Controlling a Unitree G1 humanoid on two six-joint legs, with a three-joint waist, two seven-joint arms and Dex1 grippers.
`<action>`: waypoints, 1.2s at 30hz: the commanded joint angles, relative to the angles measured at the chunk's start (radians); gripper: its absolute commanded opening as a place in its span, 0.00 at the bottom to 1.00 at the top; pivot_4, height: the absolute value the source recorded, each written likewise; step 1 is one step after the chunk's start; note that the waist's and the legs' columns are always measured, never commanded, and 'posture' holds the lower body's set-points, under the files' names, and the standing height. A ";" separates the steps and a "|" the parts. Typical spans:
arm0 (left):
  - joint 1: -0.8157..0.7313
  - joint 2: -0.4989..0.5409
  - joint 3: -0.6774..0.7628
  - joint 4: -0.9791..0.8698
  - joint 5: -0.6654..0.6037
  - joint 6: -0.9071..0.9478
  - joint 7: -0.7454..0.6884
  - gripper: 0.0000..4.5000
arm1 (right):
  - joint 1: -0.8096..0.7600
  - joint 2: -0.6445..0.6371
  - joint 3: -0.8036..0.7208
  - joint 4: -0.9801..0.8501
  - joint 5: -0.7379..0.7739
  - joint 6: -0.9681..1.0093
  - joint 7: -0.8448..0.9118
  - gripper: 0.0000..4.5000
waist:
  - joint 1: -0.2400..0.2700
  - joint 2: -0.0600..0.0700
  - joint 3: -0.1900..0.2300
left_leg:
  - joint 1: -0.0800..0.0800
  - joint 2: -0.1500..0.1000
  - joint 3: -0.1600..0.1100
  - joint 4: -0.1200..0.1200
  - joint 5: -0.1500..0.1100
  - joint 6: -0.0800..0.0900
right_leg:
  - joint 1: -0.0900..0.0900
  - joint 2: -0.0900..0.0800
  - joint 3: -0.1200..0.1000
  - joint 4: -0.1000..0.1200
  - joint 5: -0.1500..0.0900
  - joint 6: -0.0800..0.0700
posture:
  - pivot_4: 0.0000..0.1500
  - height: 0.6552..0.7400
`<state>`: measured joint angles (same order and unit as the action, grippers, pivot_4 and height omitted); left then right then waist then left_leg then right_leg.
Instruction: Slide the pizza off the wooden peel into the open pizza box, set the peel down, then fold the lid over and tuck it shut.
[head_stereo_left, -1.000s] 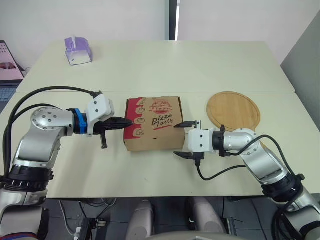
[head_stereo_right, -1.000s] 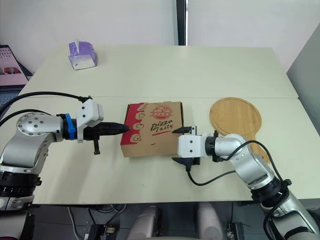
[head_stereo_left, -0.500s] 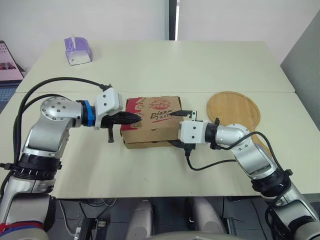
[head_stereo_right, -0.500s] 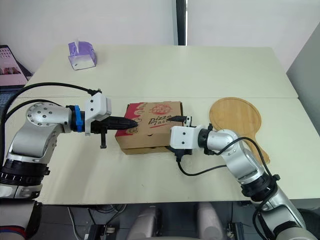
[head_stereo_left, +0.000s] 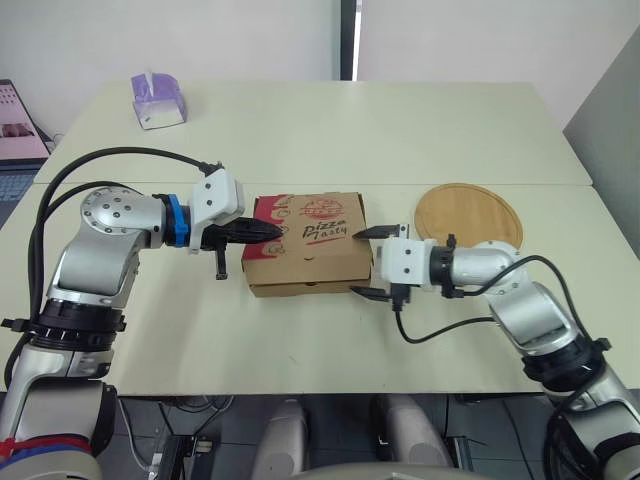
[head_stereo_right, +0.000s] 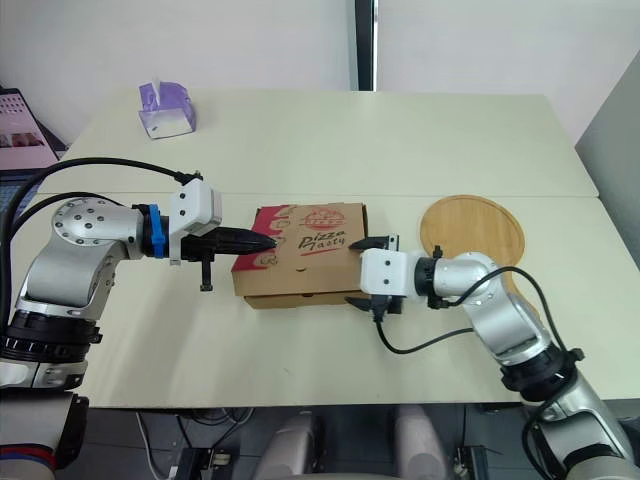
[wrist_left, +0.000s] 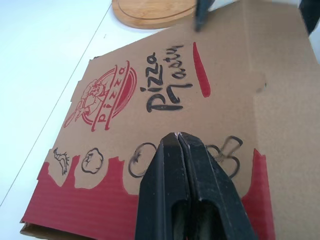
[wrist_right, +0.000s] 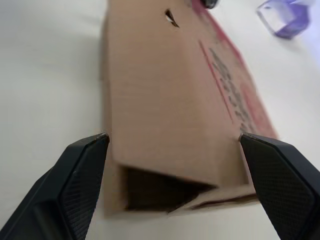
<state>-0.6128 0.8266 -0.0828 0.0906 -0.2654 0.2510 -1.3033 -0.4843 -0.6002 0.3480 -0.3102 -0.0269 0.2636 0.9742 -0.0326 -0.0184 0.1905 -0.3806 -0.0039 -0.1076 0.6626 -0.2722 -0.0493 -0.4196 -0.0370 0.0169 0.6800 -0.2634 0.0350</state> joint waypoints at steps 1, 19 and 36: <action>-0.025 0.004 0.008 0.002 0.004 -0.022 -0.008 0.00 | -0.015 -0.035 -0.074 -0.110 0.129 0.081 0.075 0.99 | 0.000 0.000 0.000 | 0.000 0.000 0.000 0.000 0.000 0.000 | 0.000 0.000 0.000 0.000 0.000 0.000 | 1.00 1.00; -0.031 -0.003 -0.005 0.004 0.008 -0.029 -0.026 0.00 | -0.127 0.005 0.022 -0.057 0.075 0.121 -0.023 0.99 | -0.001 0.000 0.000 | 0.000 0.000 0.000 0.000 0.000 0.000 | 0.000 0.000 0.000 0.000 0.000 0.000 | 1.00 1.00; -0.025 0.002 -0.005 -0.014 0.004 -0.016 -0.046 0.00 | -0.141 0.067 0.050 0.054 -0.091 -0.040 -0.097 0.99 | -0.001 0.000 0.000 | 0.000 0.000 0.000 0.000 0.000 0.000 | 0.000 0.000 0.000 0.000 0.000 0.000 | 1.00 1.00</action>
<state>-0.6320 0.8204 -0.0935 0.1103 -0.2565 0.2347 -1.3454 -0.6050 -0.5399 0.4175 -0.2416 -0.1066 0.2389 0.8962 -0.0333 -0.0184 0.1904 -0.3807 -0.0039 -0.1076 0.6625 -0.2722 -0.0494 -0.4199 -0.0370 0.0167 0.6800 -0.2633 0.0348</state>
